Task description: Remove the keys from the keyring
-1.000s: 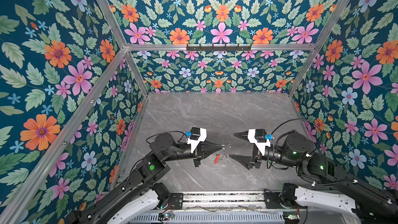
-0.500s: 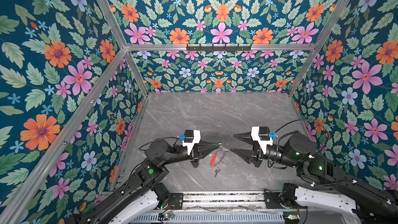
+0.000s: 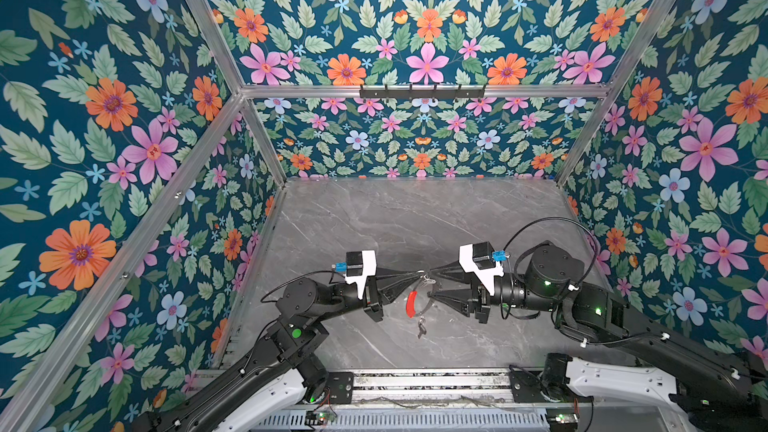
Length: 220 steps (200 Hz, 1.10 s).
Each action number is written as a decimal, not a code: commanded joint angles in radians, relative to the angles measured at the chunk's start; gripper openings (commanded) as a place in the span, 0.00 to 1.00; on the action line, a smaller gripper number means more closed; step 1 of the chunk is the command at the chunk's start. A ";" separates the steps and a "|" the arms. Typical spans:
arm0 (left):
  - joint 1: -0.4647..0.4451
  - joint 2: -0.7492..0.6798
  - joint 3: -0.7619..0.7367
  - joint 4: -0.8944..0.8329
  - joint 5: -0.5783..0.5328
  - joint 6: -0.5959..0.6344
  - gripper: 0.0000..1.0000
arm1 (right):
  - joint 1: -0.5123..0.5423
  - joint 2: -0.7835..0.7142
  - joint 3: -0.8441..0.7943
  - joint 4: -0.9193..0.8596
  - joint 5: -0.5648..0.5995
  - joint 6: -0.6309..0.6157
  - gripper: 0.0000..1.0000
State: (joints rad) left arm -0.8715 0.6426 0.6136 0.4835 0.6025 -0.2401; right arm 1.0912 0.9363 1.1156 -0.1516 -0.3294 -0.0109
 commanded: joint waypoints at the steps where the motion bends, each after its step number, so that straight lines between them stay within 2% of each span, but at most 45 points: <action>1: 0.000 -0.004 -0.001 0.067 0.001 -0.013 0.00 | -0.006 0.019 0.019 0.015 -0.029 0.003 0.37; 26: 0.000 -0.004 -0.003 0.070 0.004 -0.014 0.00 | -0.015 0.036 0.030 0.020 -0.026 0.015 0.33; 70: 0.000 -0.012 -0.009 0.070 0.009 -0.014 0.00 | -0.057 -0.004 -0.010 0.104 0.018 0.055 0.32; 91: -0.001 -0.011 -0.009 0.070 0.007 -0.015 0.00 | -0.105 0.002 0.002 0.100 -0.087 0.096 0.31; 129: 0.000 -0.012 -0.008 0.070 0.001 -0.013 0.00 | -0.106 0.058 0.052 0.048 -0.194 0.101 0.28; 171: -0.001 -0.014 -0.009 0.070 -0.009 -0.013 0.00 | -0.106 0.075 0.064 0.037 -0.218 0.104 0.12; 220: 0.000 -0.019 -0.005 0.069 -0.012 -0.008 0.00 | -0.105 0.090 0.075 0.014 -0.218 0.104 0.12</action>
State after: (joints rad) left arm -0.8722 0.6285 0.6025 0.5049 0.6010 -0.2546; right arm 0.9844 1.0206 1.1839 -0.1253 -0.5259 0.0830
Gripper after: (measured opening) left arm 0.049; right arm 0.113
